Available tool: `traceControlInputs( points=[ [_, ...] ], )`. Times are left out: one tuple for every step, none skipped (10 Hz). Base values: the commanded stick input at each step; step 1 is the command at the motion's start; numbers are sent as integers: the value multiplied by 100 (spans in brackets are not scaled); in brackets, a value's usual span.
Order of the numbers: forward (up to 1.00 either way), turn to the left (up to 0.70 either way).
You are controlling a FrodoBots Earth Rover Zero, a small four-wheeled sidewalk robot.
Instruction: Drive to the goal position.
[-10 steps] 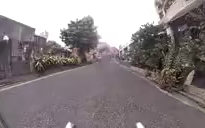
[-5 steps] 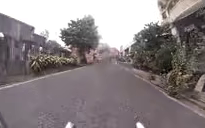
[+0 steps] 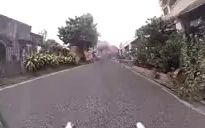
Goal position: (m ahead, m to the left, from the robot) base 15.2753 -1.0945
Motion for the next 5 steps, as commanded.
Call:
traceControlInputs(
  points=[
    [70, 0],
    [70, 0],
    [70, 0],
    [70, 0],
    [70, 0]
  ],
)
